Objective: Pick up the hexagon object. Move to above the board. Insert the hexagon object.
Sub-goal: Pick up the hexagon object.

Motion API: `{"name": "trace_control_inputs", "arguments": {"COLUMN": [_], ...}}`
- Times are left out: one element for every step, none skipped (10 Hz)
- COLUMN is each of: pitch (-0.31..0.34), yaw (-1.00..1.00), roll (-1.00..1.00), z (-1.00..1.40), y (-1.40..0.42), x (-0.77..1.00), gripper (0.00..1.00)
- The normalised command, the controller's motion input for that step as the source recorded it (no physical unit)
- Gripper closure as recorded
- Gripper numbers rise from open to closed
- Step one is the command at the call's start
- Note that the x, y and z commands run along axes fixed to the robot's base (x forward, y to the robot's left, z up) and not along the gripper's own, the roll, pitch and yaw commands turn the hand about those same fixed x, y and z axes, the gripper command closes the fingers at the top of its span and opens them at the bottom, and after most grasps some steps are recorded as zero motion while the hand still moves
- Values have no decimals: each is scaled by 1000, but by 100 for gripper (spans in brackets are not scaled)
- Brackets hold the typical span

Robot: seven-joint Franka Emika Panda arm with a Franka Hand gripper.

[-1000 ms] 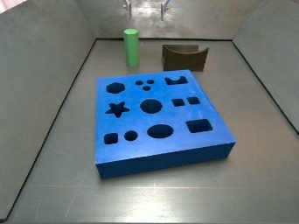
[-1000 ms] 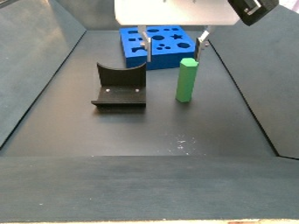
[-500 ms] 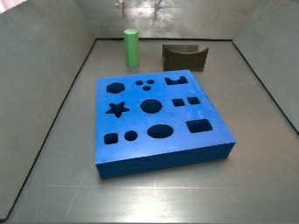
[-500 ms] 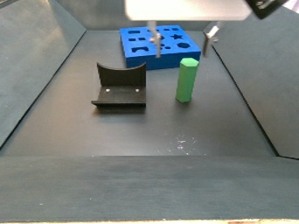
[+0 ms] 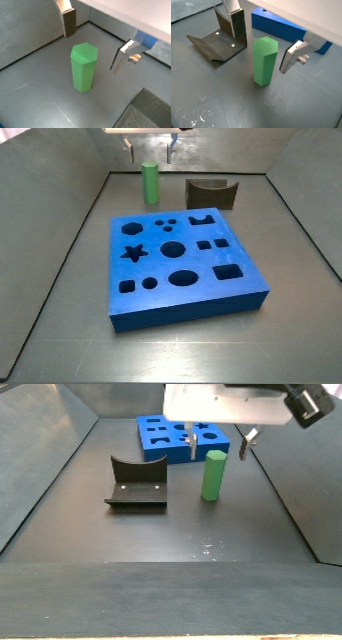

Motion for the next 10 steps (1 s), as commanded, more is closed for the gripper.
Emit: {"name": "trace_control_inputs", "arguments": {"pitch": [-89,-91,-231,0,0,-109,0,0,0,0], "yaw": [0,0,-31,-29,0,-20,0,0,0,0], "roll": [74,37,177,94,-34,-109,0,0,0,0], "z": [-831,-234,-529,0,0,0,0,0,0,0], "y": [-109,-6,-309,0,71,89,0,0,0,0], "x": [29,0,-169,-123,-37,-234,0,0,0,0], "gripper": [0,0,0,0,0,0,100,100,100,100]}}
